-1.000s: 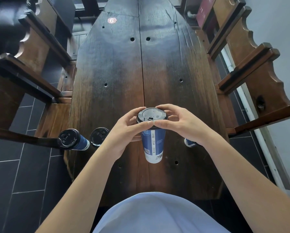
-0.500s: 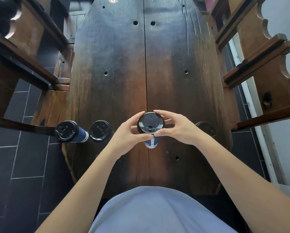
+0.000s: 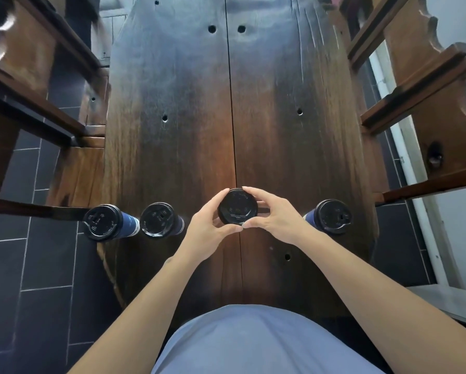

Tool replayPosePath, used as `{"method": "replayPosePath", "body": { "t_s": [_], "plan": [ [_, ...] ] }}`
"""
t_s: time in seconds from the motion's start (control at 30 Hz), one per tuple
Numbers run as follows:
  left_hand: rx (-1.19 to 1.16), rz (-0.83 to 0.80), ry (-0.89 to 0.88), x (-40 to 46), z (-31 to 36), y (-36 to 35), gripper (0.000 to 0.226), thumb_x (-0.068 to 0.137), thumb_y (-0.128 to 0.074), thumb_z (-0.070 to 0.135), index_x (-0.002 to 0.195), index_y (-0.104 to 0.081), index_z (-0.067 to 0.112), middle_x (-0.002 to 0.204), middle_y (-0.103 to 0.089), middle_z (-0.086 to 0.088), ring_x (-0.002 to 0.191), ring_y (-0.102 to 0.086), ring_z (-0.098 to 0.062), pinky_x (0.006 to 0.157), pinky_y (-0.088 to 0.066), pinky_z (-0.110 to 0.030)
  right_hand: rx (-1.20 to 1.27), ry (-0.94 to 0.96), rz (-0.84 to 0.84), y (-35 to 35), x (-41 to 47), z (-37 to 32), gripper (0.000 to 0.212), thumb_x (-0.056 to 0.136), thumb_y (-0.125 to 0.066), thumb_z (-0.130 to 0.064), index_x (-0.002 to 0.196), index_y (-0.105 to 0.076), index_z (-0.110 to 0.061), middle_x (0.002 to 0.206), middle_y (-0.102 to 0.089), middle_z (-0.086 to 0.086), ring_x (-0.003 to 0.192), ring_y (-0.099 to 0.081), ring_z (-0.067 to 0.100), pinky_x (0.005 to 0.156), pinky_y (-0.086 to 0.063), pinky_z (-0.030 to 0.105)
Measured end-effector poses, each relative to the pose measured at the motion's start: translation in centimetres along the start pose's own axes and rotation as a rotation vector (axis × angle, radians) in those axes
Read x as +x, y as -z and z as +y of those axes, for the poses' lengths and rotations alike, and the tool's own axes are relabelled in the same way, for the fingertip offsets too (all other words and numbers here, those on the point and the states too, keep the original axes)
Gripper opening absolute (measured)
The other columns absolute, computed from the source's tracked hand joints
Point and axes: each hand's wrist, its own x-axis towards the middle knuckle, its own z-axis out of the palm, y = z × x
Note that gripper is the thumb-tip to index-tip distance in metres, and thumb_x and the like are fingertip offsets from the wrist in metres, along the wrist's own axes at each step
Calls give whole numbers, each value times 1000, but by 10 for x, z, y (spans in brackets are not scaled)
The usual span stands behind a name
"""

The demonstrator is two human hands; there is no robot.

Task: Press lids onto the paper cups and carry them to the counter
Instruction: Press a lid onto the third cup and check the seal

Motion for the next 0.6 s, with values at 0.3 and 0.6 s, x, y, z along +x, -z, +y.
{"method": "replayPosePath", "body": {
  "t_s": [0.3, 0.6],
  "plan": [
    [-38, -18, 44, 10, -14, -7, 77, 85, -85, 13, 144, -44, 42, 146, -57, 12, 137, -54, -12, 117, -46, -38, 3, -44, 9, -11, 8, 14, 75, 86, -81, -19, 149, -44, -35, 143, -56, -14, 124, -51, 1, 101, -39, 15],
    [-42, -57, 113, 10, -26, -4, 77, 89, -78, 3, 144, -43, 45, 150, -55, 12, 140, -51, -14, 120, -42, -45, -1, -81, -8, -22, 7, 20, 74, 89, -78, -16, 151, -42, -34, 148, -53, -12, 134, -51, 9, 105, -40, 20]
  ]
}}
